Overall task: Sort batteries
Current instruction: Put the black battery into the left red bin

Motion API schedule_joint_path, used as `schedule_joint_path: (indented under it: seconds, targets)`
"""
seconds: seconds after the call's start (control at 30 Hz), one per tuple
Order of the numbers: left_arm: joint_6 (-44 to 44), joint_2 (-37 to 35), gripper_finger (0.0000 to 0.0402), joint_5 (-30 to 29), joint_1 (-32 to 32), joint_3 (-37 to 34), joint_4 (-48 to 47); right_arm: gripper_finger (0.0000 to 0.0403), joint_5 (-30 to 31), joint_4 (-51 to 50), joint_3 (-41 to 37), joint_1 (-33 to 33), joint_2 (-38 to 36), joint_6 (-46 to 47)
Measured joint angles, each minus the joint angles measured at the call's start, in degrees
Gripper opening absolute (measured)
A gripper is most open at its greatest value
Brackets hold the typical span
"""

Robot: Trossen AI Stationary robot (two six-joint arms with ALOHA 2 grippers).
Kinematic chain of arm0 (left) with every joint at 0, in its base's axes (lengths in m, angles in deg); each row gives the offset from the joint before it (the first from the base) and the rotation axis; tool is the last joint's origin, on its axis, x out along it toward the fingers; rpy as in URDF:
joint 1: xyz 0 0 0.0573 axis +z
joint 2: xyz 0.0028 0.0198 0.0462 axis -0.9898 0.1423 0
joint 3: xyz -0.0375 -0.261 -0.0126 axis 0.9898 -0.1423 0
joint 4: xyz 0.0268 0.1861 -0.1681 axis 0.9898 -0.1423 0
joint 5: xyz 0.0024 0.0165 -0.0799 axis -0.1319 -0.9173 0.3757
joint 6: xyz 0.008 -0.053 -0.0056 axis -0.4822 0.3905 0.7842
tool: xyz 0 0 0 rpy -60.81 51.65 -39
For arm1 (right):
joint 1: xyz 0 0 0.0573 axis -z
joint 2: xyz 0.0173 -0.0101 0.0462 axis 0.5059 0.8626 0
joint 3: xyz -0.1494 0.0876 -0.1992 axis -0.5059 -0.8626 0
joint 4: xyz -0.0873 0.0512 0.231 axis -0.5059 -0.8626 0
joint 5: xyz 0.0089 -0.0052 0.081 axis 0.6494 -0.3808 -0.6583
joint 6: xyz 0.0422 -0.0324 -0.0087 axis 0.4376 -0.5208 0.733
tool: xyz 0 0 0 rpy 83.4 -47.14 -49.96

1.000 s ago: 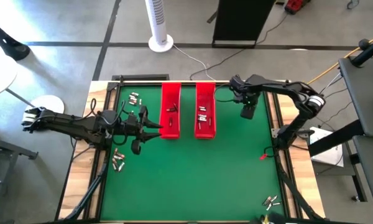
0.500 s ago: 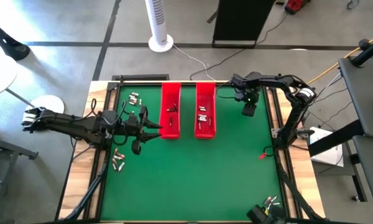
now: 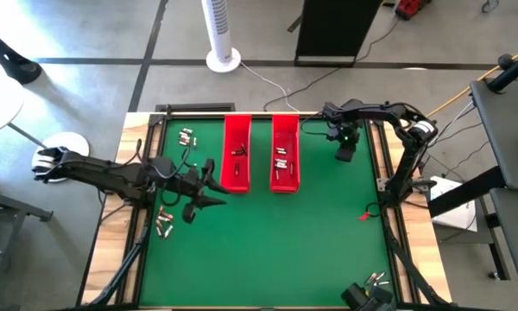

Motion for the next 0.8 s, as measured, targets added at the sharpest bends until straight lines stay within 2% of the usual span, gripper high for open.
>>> schedule_joint_path:
  seconds: [0.2,0.37,0.47,0.6,0.8]
  targets:
    - [0.2,5.0,0.0119,2.8,0.0,0.4,1.9,0.0057,-1.8,-0.3,-0.2,-1.0,-0.4,3.1]
    - [-1.4,6.3,0.0119,4.0,-0.2,3.6,2.1,0.0056,-8.3,-0.9,-1.5,-3.8,-2.7,5.1]
    - [-0.6,6.5,0.0119,4.5,-0.4,4.1,-1.0,0.0050,-11.5,-0.9,-3.6,-5.7,-5.0,7.5]
    - [-0.4,7.1,0.0119,4.4,-0.4,4.2,-4.6,0.0050,-11.2,-0.2,-7.9,-8.8,-8.8,13.2]
    - [-0.5,7.1,0.0119,4.2,-0.4,4.3,-2.1,0.0068,-10.7,2.0,-14.2,-12.7,-17.5,20.1]
